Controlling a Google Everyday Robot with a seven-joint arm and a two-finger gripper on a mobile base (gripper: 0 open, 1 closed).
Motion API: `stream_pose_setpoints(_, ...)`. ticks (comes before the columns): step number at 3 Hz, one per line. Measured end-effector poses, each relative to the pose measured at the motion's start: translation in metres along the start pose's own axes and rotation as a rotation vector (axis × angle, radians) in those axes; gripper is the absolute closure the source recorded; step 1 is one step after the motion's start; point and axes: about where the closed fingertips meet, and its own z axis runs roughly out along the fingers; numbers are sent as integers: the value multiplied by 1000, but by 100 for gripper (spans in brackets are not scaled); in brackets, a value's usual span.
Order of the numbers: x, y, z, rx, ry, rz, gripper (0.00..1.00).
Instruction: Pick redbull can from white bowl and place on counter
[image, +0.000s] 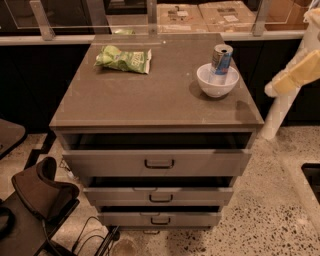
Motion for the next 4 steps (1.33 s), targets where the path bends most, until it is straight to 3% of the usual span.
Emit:
stream_pose_setpoints(1,-10,-35,25,47,-183,71,0)
stream_pose_setpoints(2,-10,-53,55,39,-322,155,0)
stream_pose_setpoints(4,-15,-51,69,26,-354,171,0)
